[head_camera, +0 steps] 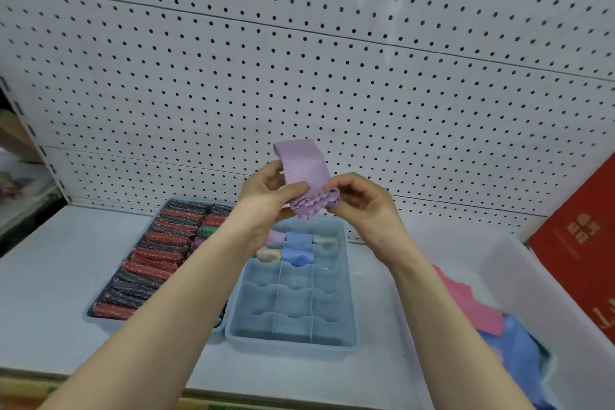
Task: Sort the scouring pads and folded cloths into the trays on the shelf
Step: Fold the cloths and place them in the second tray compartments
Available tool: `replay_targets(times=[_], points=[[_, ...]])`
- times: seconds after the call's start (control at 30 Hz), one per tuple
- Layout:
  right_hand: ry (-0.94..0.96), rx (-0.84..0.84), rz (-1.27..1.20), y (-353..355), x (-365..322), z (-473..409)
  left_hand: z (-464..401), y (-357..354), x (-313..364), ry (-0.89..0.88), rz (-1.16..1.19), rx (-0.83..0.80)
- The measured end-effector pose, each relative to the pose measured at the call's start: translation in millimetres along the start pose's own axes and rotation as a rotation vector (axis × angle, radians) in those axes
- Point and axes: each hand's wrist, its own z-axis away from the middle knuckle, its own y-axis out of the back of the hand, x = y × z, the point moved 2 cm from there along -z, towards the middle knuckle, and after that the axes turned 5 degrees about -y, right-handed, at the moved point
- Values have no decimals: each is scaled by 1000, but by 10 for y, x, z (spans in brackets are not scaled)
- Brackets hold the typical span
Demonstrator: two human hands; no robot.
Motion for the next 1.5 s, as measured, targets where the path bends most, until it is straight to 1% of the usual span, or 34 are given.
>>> replay_targets(times=[0.1,0.2,0.33,0.4,0.47,0.5,0.53,0.6,0.63,0.73,0.8,0.83,0.93,1.03,1.13,1.17,1.23,1.3,1.43,1.5], points=[[-52,100,4,25,-8,-40,24,-22,5,-34,-43,-53],[-125,124,-42,34,-11,-62,65,-65,9,-66,-136,-113],[-156,189,-136,47,1,-76,90,-96,-6,-62,-60,-127],[-150,214,-160,49,14,-82,116,-102,2,-49,-4,-199],[-148,230,-150,44,27,-82,154,-132,3,-50,-44,-272],[-148,230,-142,38,35,-80,158,-140,-21,-60,-89,-257],[-149,223,-135,33,43,-74,148,-141,-48,-69,-111,-205],[-171,202,-121,32,67,-63,112,-105,-82,-85,-82,-76],[-195,181,-109,41,84,-61,101,-80,-91,-92,-57,-47],[-295,35,-109,96,117,-55,97,-30,-120,-104,-61,-69],[-334,-68,-195,123,149,-38,115,-17,-129,-105,-79,-89],[-331,-88,-242,127,161,-28,118,-9,-141,-103,-87,-95],[-288,-66,-267,106,201,-4,141,23,-191,-89,-135,-91],[-284,-23,-234,47,246,18,177,47,-237,-22,-130,-72],[-256,39,-140,6,298,29,165,104,-281,119,-9,-55],[-236,66,-97,-12,313,38,158,130,-301,136,-5,-56],[-219,93,-18,-45,333,54,156,175,-356,117,-74,-58],[-251,51,19,-70,349,57,166,211,-407,89,-122,-52],[-424,-3,-64,-84,424,86,190,285,-451,44,-174,-42],[-465,-53,-34,-111,507,120,206,323,-490,28,-202,-48]])
